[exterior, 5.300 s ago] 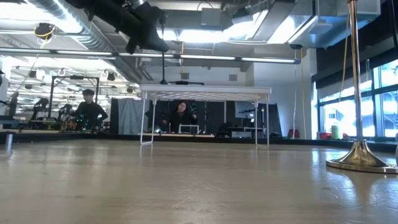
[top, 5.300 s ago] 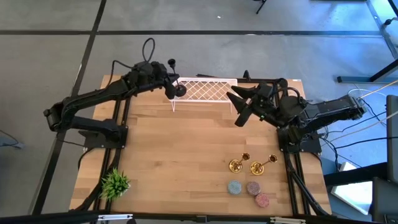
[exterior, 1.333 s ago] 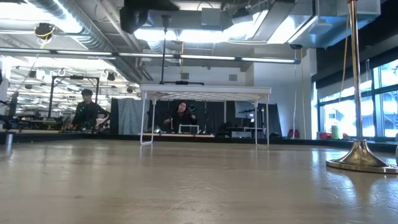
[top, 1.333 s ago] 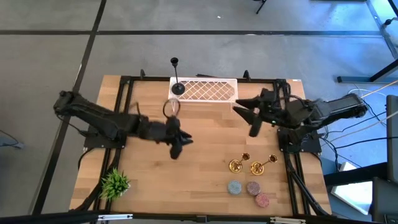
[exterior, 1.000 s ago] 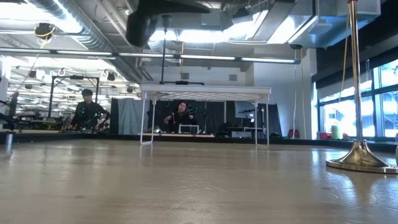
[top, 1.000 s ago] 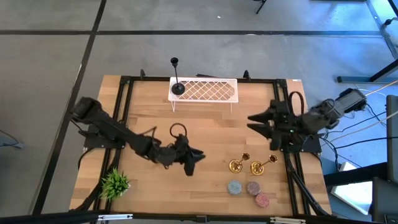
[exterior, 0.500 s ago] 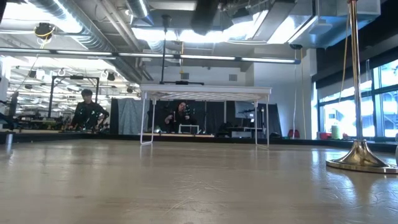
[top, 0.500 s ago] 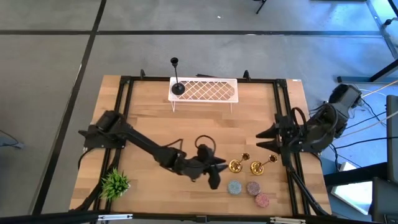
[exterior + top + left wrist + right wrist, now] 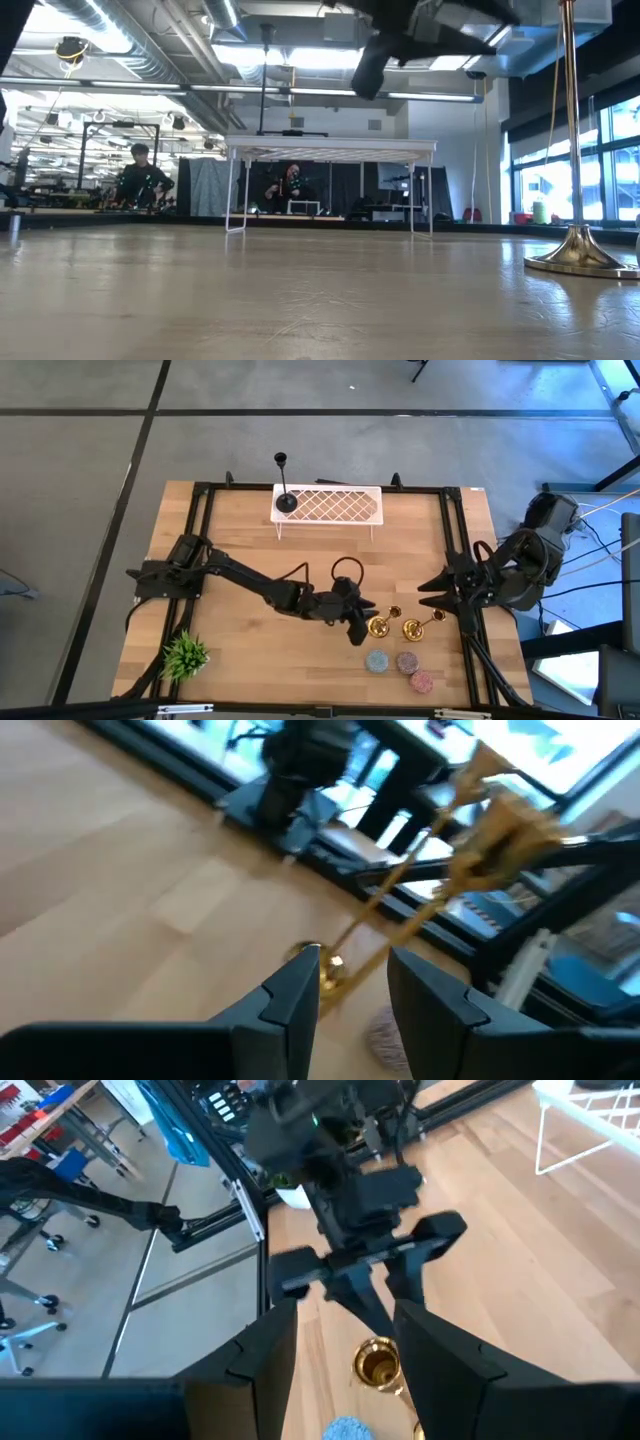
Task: Pick & Place candle stick holders
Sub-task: Put the left gold candle holder on the shelf
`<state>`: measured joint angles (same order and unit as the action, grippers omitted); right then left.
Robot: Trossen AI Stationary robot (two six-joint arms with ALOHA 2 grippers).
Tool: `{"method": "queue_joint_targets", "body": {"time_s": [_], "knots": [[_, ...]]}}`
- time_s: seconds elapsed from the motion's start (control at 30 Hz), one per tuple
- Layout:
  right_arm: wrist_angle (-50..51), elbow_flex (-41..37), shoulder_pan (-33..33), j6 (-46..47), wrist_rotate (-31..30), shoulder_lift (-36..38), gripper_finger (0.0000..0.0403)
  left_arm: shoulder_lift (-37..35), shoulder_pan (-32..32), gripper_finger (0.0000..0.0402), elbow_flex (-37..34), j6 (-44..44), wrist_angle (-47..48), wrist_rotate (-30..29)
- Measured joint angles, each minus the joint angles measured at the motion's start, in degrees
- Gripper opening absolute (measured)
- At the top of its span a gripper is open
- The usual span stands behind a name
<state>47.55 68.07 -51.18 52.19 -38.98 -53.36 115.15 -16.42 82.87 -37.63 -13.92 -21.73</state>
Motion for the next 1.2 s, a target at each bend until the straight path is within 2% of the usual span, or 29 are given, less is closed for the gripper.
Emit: {"method": "queue_joint_targets", "body": {"time_s": [0.1,0.37,0.63,0.87,1.2], "knots": [[0.3,0.0,-0.7,1.0,0.0,0.0,0.0172,0.0,0.3,0.0116,0.0,0.3,-1.1,3.3],[0.3,0.0,-1.8,1.4,-1.5,0.0,0.0172,0.2,1.0,0.0116,0.0,2.4,-2.9,4.8],[0.3,0.0,-1.8,1.4,-2.4,0.0,0.0172,5.2,1.3,0.0116,2.0,1.1,-9.0,7.2],[0.2,0.0,-1.8,1.5,-2.4,0.0,0.0172,8.9,2.1,0.0116,6.9,1.9,-9.0,8.4],[0.0,0.0,-1.8,1.5,-3.0,0.0,0.0172,9.4,3.4,0.0116,7.1,1.9,-8.6,9.9]]}}
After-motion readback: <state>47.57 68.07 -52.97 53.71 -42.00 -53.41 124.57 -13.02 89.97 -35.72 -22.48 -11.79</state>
